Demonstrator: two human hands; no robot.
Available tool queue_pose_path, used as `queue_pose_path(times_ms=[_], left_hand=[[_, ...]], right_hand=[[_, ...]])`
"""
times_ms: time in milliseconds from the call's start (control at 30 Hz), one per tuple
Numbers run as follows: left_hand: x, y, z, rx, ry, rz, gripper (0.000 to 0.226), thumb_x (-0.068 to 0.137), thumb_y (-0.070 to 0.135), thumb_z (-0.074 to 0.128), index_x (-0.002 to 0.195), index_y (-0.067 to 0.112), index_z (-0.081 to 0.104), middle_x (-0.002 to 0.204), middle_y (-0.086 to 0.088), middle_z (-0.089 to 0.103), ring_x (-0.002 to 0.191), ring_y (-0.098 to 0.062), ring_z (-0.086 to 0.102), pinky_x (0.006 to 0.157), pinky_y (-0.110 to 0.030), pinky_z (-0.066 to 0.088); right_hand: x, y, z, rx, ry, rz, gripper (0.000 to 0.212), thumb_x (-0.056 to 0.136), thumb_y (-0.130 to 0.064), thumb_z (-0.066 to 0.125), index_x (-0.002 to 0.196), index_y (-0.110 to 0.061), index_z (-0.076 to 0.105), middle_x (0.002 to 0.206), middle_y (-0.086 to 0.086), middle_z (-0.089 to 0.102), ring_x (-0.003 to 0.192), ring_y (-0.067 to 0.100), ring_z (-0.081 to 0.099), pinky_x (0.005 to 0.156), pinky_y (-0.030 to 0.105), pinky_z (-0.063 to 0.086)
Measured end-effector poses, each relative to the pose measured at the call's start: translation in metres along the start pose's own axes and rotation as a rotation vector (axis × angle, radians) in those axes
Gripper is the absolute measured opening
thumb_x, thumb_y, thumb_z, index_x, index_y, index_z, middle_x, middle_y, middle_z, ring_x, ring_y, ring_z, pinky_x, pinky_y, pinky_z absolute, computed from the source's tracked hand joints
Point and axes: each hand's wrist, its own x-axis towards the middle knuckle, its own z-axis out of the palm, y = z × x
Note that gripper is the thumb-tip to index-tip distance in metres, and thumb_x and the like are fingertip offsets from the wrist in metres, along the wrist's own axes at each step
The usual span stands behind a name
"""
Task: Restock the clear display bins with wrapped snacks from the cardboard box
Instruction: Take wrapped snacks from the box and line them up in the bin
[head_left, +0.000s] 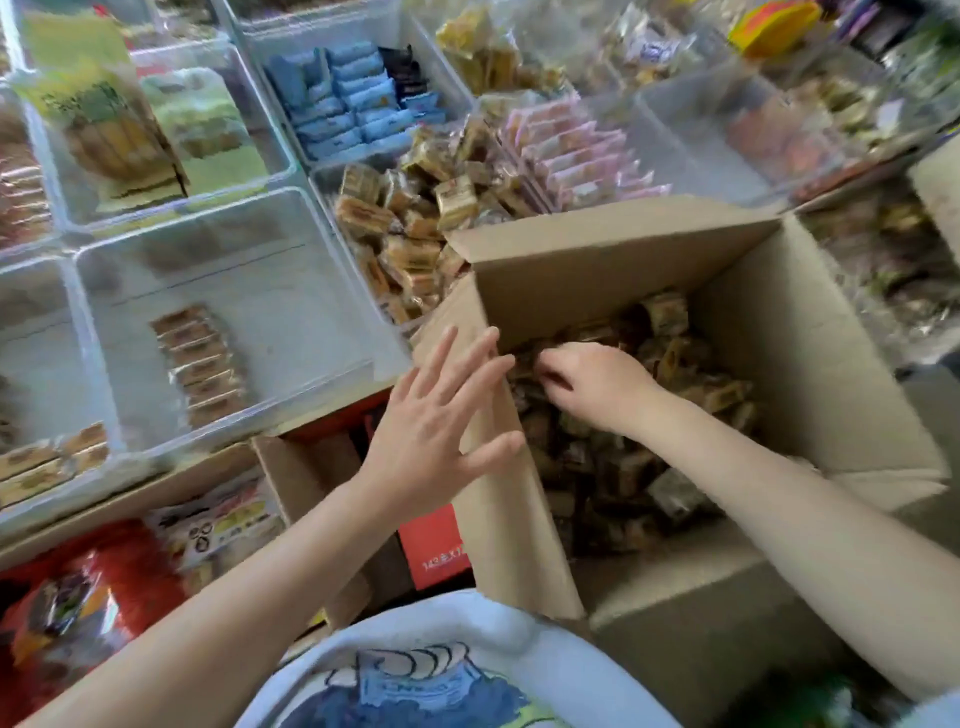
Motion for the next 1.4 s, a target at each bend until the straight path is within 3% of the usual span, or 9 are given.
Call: queue_pose_path(times_ms=[133,333,567,667,800,933,1133,1267,1400], left_hand=[[-0.001,-0.007,0.001,-0.046,0.010,0.005,0.067,0.098,0.068,0.036,0.154,0.031,0.035,0.168,0.013,0.012,0.156,-0.016,0.002,0.120,-0.051,0.026],[-0.002,-0.008,0.004,-0.104,0.033,-0.014,0.056,0.102,0.054,0.040,0.154,0.034,0.034,0.167,0.016,0.013,0.156,-0.014,0.004,0.119,-0.045,0.023],[-0.001,-0.006,0.004,-0.119,0.052,-0.024,0.053,0.102,0.051,0.040,0.153,0.036,0.035,0.166,0.018,0.014,0.156,-0.013,0.004,0.119,-0.044,0.021],[-0.001,-0.007,0.004,-0.117,0.038,-0.017,0.053,0.102,0.051,0.040,0.153,0.037,0.034,0.166,0.019,0.012,0.156,-0.013,0.003,0.119,-0.044,0.020],[0.000,-0.008,-0.002,-0.109,0.007,-0.007,0.054,0.102,0.052,0.038,0.153,0.038,0.033,0.167,0.019,0.011,0.156,-0.012,0.001,0.120,-0.047,0.019],[-0.004,-0.011,-0.007,-0.008,-0.013,0.030,0.061,0.101,0.053,0.037,0.158,0.042,0.019,0.168,0.017,0.006,0.156,-0.013,-0.005,0.119,-0.043,0.013],[-0.032,-0.037,-0.014,-0.037,-0.042,-0.171,0.073,0.092,0.063,0.029,0.158,0.044,0.003,0.166,0.021,-0.006,0.153,-0.004,-0.014,0.122,-0.038,0.008],[-0.066,-0.081,-0.037,-0.077,0.041,-0.385,0.066,0.095,0.054,0.038,0.156,0.030,0.032,0.164,0.007,0.026,0.154,-0.015,0.017,0.124,-0.044,0.022],[-0.119,-0.148,-0.062,0.004,0.274,-0.474,0.048,0.090,0.041,0.044,0.120,0.014,0.070,0.124,-0.006,0.067,0.119,-0.031,0.059,0.099,-0.052,0.049]], right_hand=[[0.022,0.015,0.032,-0.137,-0.259,0.064,0.032,0.099,-0.024,0.051,0.130,-0.020,0.057,0.126,0.008,0.059,0.107,0.028,0.060,0.070,0.031,0.043],[0.036,0.046,0.055,-0.361,-0.538,0.119,0.064,0.097,-0.017,0.057,0.155,-0.034,0.033,0.167,0.004,-0.001,0.146,0.037,0.025,0.106,0.049,0.041],[0.023,0.044,0.055,-0.612,-0.591,0.036,0.051,0.105,-0.026,0.043,0.155,-0.025,0.034,0.167,0.007,0.002,0.147,0.038,0.021,0.113,0.048,0.032],[0.024,0.055,0.050,-0.365,-0.511,0.103,0.054,0.095,-0.022,0.062,0.146,-0.021,0.045,0.155,0.010,0.036,0.132,0.032,0.045,0.101,0.039,0.046],[0.019,0.050,0.003,0.760,-0.417,0.347,0.040,0.098,-0.042,0.057,0.128,-0.016,0.059,0.105,0.007,0.071,0.085,0.021,0.065,0.071,0.031,0.053],[-0.002,0.022,-0.048,1.690,-0.505,0.046,0.061,0.103,-0.042,0.034,0.144,0.002,0.042,0.102,0.023,0.065,0.062,0.023,0.057,0.063,0.030,0.047],[0.006,-0.050,-0.076,1.655,-0.554,-0.122,0.056,0.103,-0.039,0.030,0.138,-0.001,0.051,0.113,0.025,0.061,0.071,0.029,0.059,0.064,0.036,0.046],[0.033,-0.104,-0.065,1.527,-0.578,-0.046,0.060,0.104,-0.051,0.029,0.138,-0.007,0.054,0.108,0.023,0.062,0.077,0.028,0.059,0.066,0.036,0.050],[0.072,-0.176,-0.041,1.365,-0.511,0.087,0.063,0.091,-0.056,0.048,0.124,-0.003,0.057,0.094,0.017,0.063,0.067,0.024,0.058,0.062,0.032,0.049]])
